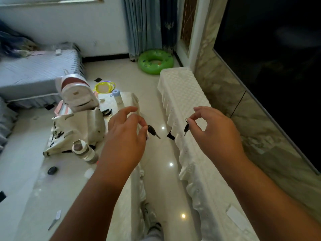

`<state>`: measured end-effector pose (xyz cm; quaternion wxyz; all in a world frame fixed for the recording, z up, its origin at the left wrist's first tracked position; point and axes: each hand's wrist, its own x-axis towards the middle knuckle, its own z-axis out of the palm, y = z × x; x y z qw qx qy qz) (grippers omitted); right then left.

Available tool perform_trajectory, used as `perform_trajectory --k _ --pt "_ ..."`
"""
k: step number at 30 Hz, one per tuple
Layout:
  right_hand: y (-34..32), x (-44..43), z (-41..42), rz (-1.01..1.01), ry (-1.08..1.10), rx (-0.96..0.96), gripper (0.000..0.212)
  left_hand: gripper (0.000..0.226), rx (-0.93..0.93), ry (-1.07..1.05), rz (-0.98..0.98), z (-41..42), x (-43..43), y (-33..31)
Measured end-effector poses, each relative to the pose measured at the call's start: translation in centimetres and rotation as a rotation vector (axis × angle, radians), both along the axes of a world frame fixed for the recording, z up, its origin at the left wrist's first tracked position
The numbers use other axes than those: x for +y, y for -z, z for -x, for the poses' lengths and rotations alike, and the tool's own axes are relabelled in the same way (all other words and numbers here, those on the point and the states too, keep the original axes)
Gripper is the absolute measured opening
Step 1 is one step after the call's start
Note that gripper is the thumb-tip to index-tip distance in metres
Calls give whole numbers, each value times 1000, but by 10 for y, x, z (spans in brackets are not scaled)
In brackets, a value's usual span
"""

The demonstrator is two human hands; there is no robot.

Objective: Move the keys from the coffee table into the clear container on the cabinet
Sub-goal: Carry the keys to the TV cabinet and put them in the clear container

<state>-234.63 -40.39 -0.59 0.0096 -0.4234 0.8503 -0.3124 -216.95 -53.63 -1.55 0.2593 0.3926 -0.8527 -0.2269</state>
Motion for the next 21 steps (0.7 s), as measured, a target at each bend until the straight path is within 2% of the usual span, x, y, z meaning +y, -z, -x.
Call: perform_trajectory --k 10,21 --pt "-5 -123 30 30 27 64 7 6 24 46 50 34 -124 -11" --pt "8 -231 77 18 -40 38 7 5 17 6 -2 70 -215 -4"
